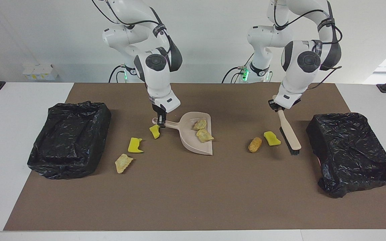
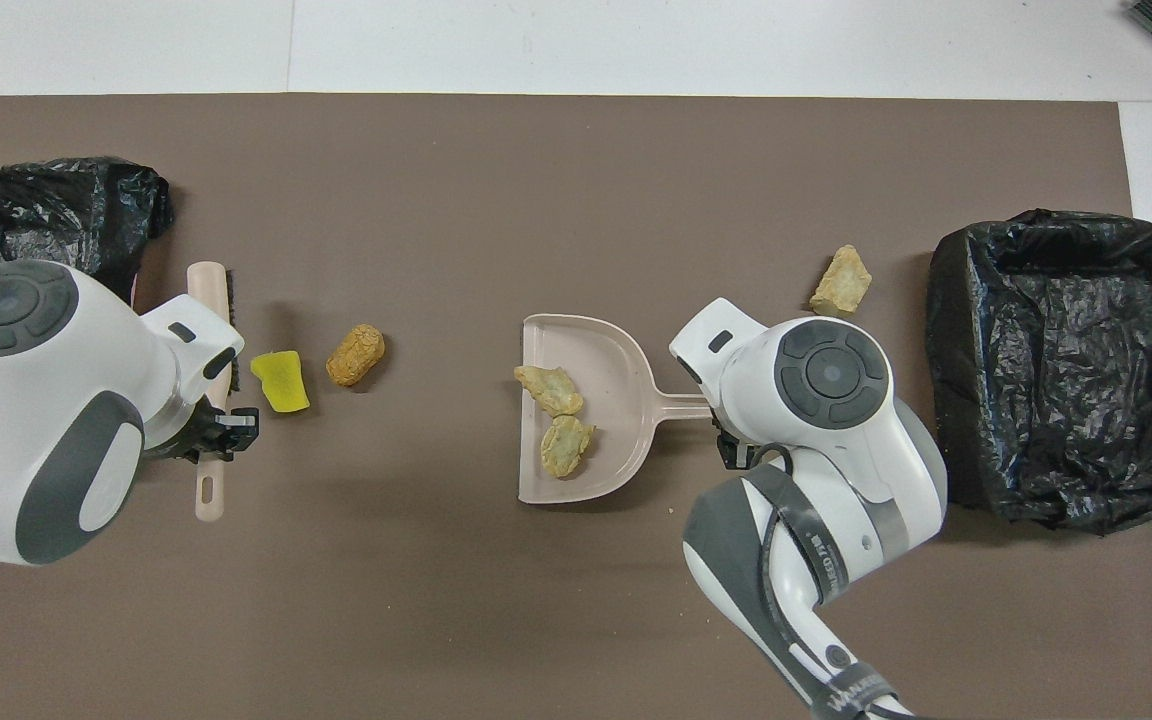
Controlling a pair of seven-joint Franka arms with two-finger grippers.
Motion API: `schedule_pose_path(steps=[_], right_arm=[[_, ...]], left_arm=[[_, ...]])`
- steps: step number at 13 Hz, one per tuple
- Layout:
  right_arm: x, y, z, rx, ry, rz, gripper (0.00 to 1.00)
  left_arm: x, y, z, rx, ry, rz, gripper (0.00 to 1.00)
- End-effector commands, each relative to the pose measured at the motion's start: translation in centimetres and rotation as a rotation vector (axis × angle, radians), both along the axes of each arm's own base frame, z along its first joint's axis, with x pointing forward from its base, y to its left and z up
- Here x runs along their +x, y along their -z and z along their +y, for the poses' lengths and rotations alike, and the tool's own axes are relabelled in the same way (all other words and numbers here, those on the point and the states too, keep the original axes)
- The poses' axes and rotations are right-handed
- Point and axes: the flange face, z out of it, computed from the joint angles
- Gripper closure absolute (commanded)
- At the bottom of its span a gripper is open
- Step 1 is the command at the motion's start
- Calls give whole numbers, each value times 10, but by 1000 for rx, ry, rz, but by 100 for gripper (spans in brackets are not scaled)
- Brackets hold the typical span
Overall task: Sweep and dump trash in bin
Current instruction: 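Sweep the yellow sponge and chunk into the dustpan with the brush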
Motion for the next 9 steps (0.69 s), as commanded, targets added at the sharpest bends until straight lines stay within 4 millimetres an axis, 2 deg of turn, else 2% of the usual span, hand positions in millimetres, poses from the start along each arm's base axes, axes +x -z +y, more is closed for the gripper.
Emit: schedule_pose_path(steps=[1,3,6,7,9], right_arm=[[-3,1,-1,12,-18,11,100],[-2,2,-2,11,-16,13,100],[-2,1,-1,2,-28,6,100],[-2,1,-1,1,-28,7,100],[-2,1,-1,2,-29,6,100]], left_arm=[[0,22,30,17,-21,9,100],[-12,38,27,20,-8,39,100],[-20,43,21,-5,18,62,100],[-22,46,10,-33,18,67,100],[-26,52,-26,-73,59,62,100]])
